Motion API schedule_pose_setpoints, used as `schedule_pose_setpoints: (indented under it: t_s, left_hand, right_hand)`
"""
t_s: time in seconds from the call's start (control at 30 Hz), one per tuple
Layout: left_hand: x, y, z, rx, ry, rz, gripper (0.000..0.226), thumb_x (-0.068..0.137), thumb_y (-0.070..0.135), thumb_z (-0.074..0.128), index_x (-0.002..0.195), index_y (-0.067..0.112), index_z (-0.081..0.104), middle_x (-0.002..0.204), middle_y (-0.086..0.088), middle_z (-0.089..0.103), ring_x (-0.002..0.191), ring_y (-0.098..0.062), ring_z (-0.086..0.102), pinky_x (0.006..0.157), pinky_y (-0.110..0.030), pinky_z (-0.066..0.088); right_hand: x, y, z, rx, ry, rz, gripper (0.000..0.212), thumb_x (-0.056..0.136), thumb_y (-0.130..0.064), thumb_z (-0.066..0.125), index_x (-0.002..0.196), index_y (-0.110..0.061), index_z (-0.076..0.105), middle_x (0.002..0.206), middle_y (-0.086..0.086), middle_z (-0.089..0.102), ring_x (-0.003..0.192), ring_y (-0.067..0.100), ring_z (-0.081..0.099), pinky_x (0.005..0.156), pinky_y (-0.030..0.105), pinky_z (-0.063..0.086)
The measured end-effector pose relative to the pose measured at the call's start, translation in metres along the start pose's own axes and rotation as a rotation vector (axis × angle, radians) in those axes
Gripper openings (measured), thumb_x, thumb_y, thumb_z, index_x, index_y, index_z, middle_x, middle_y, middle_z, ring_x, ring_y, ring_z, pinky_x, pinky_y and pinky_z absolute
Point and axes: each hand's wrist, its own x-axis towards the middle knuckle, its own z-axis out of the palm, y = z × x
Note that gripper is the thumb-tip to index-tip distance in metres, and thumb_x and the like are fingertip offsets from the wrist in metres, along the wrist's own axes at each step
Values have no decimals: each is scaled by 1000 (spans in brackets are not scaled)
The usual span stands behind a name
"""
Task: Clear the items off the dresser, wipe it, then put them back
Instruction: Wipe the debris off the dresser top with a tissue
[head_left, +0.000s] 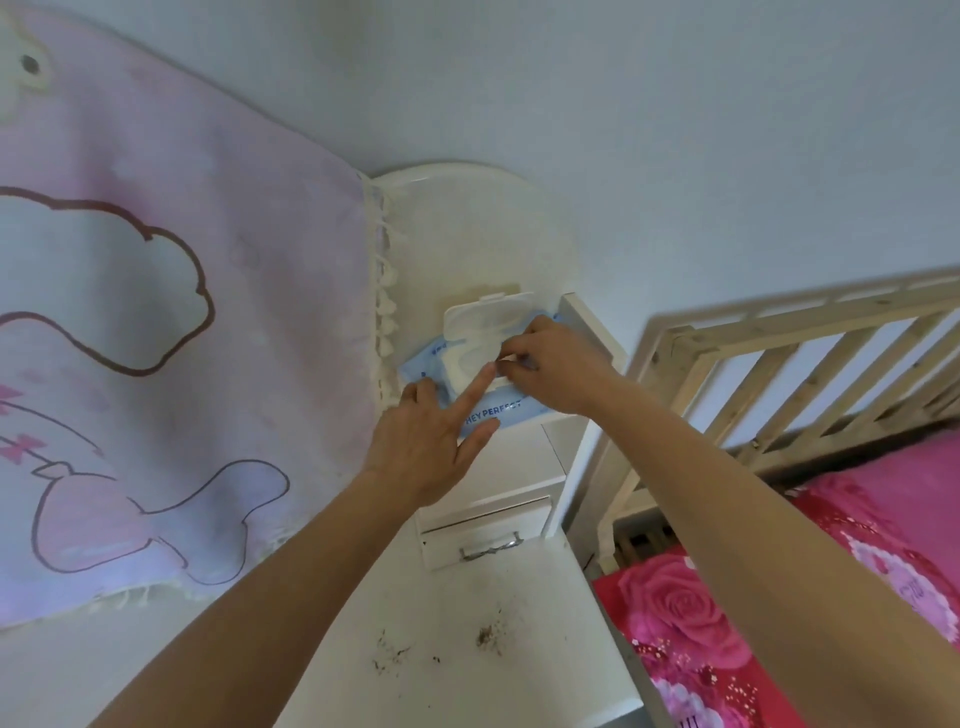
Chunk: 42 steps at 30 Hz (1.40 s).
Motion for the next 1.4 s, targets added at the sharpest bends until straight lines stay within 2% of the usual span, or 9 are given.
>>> schedule_pose_setpoints:
  t_s: [0.1,0.17,0.3,0.47,0.6,1.0,1.1,1.23,1.4]
  left_hand:
    - [-1,0,-1,80,-6,-25,62,92,66,-1,147,43,-19,135,-17,38,113,-31,46,86,-43,45]
    - [-2,3,-4,43,27,-81,68,92,65,3,153,35,3,142,-14,36,124,-31,41,97,-46,40]
    - [12,19,-8,-121,112,-298,64,92,66,25,140,26,40,131,-5,51,117,-26,49,92,-42,39]
    - [39,33,-19,-333,95,-612,55,87,69,44,118,25,56,118,-4,55,106,-26,54,87,-41,47]
    - [40,34,-19,-410,244,-695,24,95,44,50,96,22,58,107,-5,56,76,-20,53,67,-29,37]
    - [37,43,-27,-623,386,-715,16,99,32,48,90,19,51,78,12,57,70,-12,52,58,-28,33]
    - [38,36,-29,-588,312,-688,17,99,31,47,90,16,51,80,5,60,72,-18,54,61,-29,35]
    - [39,36,-28,-511,281,-662,19,101,31,43,92,15,48,89,-1,62,75,-21,55,63,-31,37]
    - [39,38,-26,-476,326,-638,18,102,30,42,95,15,48,97,-1,60,78,-20,54,64,-32,36]
  right_hand:
    - [5,7,-4,-47,-1,-56,27,98,-34,50,117,-33,69,116,3,53,100,23,57,89,36,48]
    - [3,14,-4,-168,45,-109,31,100,-33,44,121,-33,67,113,5,54,102,25,53,85,34,43]
    - [-4,29,-4,-291,94,-139,39,101,-35,35,135,-29,54,110,7,51,96,26,53,70,34,41]
    - [-10,34,-7,-200,96,-214,40,101,-32,38,140,-32,50,115,5,50,102,25,52,79,35,42]
    - [-12,36,-6,-204,76,-292,35,103,-30,39,131,-38,58,120,1,50,110,23,48,91,33,39]
    - [-6,22,2,-426,101,-237,43,99,-24,40,142,-30,45,119,11,46,108,31,45,92,41,41]
    - [4,16,-6,-403,11,-237,32,101,-21,40,126,-26,57,117,11,51,107,31,52,84,40,46]
    - [16,7,-21,-296,-107,-252,28,101,-27,44,82,-16,62,86,3,55,86,25,59,71,35,46]
    - [25,3,-23,-269,-77,-242,32,98,-30,52,75,-11,65,73,2,61,72,22,60,68,34,49]
